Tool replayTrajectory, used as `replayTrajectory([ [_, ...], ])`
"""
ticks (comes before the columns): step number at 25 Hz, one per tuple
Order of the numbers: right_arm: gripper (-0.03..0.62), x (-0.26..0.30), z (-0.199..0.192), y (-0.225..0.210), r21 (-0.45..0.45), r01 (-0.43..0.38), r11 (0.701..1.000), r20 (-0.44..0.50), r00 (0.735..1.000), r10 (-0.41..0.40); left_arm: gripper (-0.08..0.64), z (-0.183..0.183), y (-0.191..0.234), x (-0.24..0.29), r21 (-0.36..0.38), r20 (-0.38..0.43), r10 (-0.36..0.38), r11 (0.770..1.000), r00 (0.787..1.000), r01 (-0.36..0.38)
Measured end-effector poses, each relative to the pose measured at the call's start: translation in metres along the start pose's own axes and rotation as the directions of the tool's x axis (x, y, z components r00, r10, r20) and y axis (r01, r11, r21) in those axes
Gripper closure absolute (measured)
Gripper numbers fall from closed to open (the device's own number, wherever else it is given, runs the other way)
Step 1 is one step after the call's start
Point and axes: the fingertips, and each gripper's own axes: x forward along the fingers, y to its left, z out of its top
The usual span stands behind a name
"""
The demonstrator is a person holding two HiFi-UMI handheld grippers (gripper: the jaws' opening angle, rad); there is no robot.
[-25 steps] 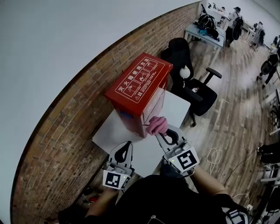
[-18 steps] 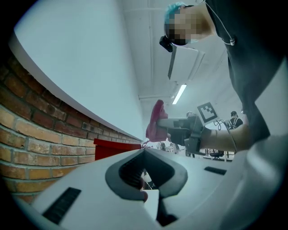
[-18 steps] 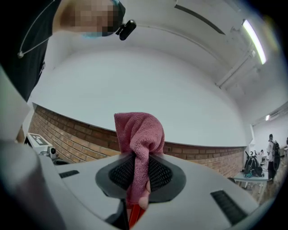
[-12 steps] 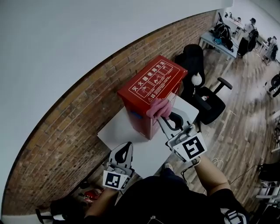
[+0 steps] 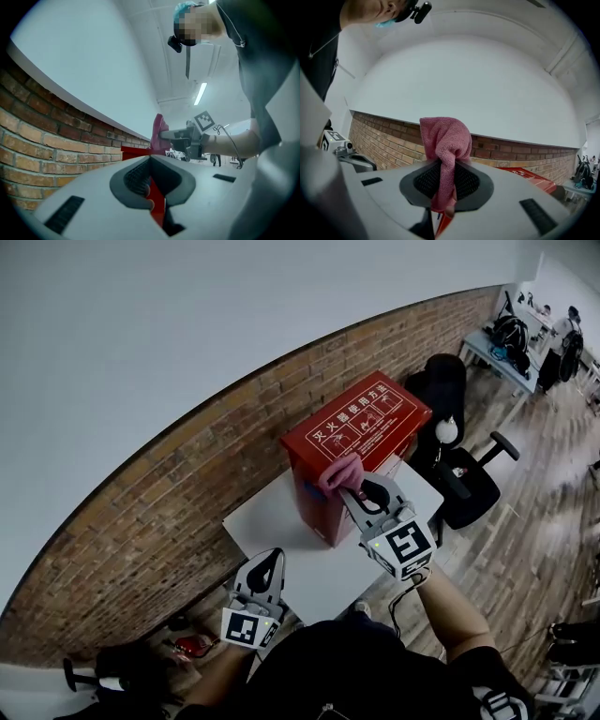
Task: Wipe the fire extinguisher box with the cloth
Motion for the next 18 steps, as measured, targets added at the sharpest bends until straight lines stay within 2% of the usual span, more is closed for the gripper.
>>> replayTrajectory([
  [8, 0.523, 0.009, -0.019, -0.010, -0.080, 0.012, 0.997, -0.086, 0.996, -0.019, 0.512, -0.004, 0.003, -0.002, 0.004, -0.009, 0.053, 0.999, 0.999, -0.053],
  [18, 0.523, 0.012, -0.030, -0.042, -0.113, 0.027, 0.993, -0.114, 0.993, -0.040, 0.512, -0.009, -0.002, 0.008, 0.005, -0.013, 0.076, 0.997, 0.997, -0.076],
])
